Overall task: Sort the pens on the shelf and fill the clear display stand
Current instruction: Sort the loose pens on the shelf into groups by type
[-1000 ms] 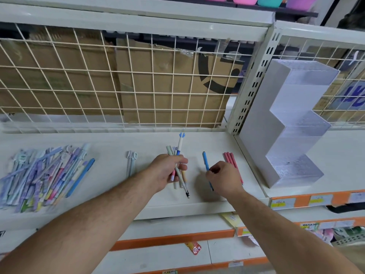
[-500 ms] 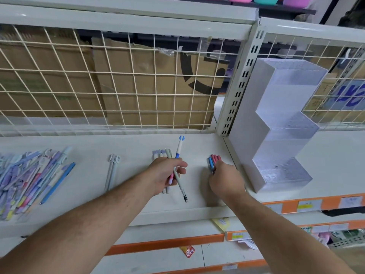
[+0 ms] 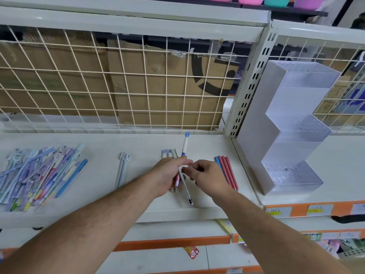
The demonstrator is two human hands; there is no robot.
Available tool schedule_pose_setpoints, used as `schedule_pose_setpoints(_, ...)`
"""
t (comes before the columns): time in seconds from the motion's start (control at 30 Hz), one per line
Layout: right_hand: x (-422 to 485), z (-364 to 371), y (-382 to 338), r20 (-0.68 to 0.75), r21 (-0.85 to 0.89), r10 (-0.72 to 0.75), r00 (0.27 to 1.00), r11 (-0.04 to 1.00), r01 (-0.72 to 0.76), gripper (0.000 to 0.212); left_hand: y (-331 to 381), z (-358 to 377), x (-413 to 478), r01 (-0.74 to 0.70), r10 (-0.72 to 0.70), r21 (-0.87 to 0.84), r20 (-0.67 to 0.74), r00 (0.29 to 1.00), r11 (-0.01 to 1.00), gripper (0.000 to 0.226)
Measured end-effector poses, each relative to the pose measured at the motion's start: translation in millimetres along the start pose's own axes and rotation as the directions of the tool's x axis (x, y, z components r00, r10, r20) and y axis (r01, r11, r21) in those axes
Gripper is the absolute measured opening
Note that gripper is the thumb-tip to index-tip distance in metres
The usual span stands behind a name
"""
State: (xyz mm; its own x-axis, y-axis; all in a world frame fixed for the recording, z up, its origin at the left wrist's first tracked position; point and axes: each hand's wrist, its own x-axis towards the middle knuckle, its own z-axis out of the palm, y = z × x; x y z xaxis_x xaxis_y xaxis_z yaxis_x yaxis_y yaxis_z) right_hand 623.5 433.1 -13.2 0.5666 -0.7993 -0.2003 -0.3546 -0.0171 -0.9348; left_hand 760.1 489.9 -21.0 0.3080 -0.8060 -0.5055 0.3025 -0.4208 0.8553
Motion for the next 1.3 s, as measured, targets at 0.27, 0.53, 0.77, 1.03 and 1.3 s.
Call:
schedule_pose_setpoints(0.27,-12,40,-23,0.063,0.174,0.016,0.998,0.984,-0.027,0.015,0,-25,-24,0.021,-0.017,-0.061,0.062,0.998,0.998,0.039)
schedule_pose_setpoints(0.53,-9,67,-31,0.102,0.226,0.114,0.988,0.965,-0.135,0.02,6,-55,-36,0.003,0.002,-0.041,0.117,0.993,0.999,0.036)
schedule_pose_setpoints(0.77,-6,68,-33,0.005,0.253,0.153,0.988,0.956,-0.149,0.014,6,-64,-33,0.039,-0.031,-0.055,0.151,0.988,0.998,0.033)
schedule_pose_setpoints(1.03,14,49,-11,-0.256,-0.1,0.204,0.945,0.967,-0.236,0.012,9,-71,-31,0.066,-0.067,0.08,0.002,0.998,0.995,0.035)
schedule_pose_setpoints(1.3,28,42,3,-0.25,-0.426,0.193,0.949,0.858,-0.287,0.023,12,-71,-32,0.075,-0.071,0.132,-0.038,0.997,0.988,0.006)
